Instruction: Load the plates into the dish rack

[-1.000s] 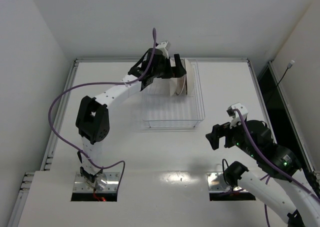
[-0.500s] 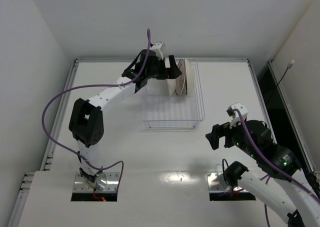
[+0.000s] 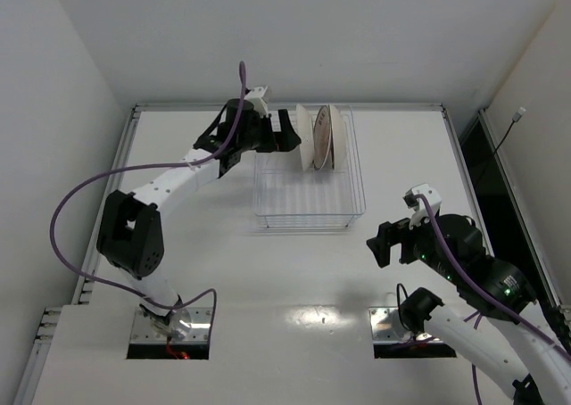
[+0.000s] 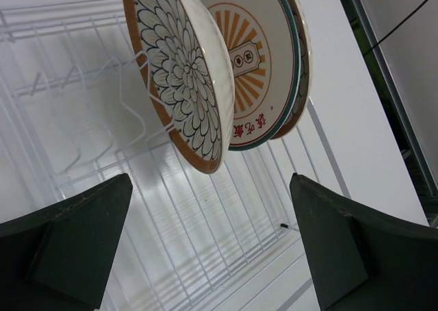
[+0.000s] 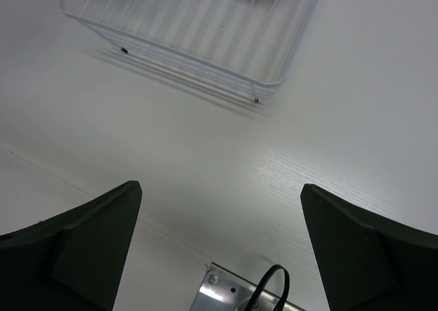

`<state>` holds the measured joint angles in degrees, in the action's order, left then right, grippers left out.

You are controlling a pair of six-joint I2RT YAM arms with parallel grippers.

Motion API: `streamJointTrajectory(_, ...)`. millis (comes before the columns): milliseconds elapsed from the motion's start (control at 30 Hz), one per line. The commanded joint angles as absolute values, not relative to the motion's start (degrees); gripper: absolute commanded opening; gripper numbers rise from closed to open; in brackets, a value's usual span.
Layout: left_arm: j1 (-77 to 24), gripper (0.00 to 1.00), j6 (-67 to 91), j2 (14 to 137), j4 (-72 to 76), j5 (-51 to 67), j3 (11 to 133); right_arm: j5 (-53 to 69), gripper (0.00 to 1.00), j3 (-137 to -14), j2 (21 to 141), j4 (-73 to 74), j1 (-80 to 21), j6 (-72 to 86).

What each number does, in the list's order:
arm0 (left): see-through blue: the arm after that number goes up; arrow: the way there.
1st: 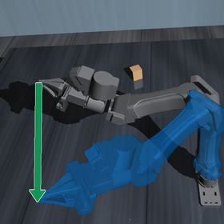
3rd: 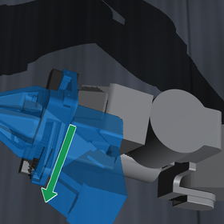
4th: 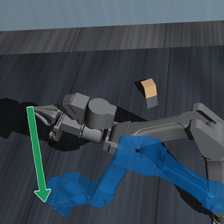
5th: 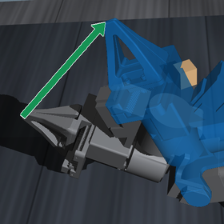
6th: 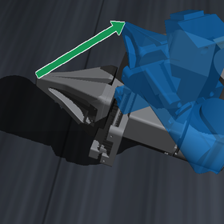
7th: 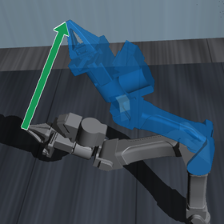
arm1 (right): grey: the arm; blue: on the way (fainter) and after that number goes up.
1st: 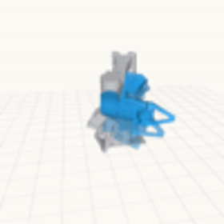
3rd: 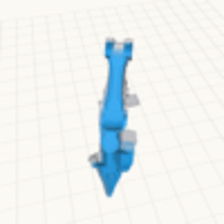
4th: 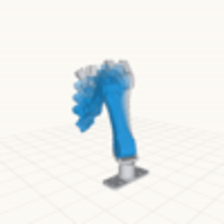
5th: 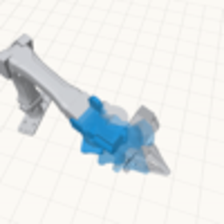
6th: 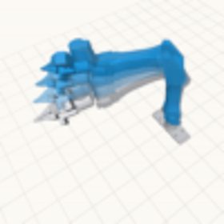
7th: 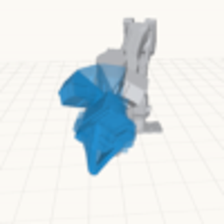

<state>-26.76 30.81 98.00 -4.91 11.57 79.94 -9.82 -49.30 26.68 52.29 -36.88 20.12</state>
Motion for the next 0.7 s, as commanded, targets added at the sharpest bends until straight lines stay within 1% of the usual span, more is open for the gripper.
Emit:
streamJointTrajectory(0,-25.9,1.00,28.7,90.5,-5.4,9.7,80.1,-9.6,1.00,-49.0,27.2,49.7,-36.8,20.2)
streamJointTrajectory(100,-25.9,1.00,27.1,85.8,-10.9,4.0,80.8,-11.2,1.00,-49.0,27.2,49.7,-36.8,20.7)
streamJointTrajectory(200,-25.9,1.00,24.6,81.4,-11.7,0.6,78.3,-11.2,1.00,-51.8,27.2,50.2,-36.8,20.0)
streamJointTrajectory(333,-25.9,1.00,21.9,74.0,-7.9,-2.7,69.3,-11.2,1.00,-53.0,24.7,48.6,-36.8,20.0)
streamJointTrajectory(400,-25.9,1.00,21.3,71.5,-6.4,-2.7,67.5,-11.2,1.00,-53.0,24.7,48.6,-36.8,20.0)
streamJointTrajectory(500,-25.9,1.00,19.3,71.5,-6.4,-0.1,67.0,-12.6,1.00,-54.7,26.0,50.1,-36.8,20.0)
streamJointTrajectory(667,-25.9,1.00,18.5,70.3,-8.0,-0.1,66.3,-16.2,1.00,-58.4,27.2,52.6,-36.8,20.0)
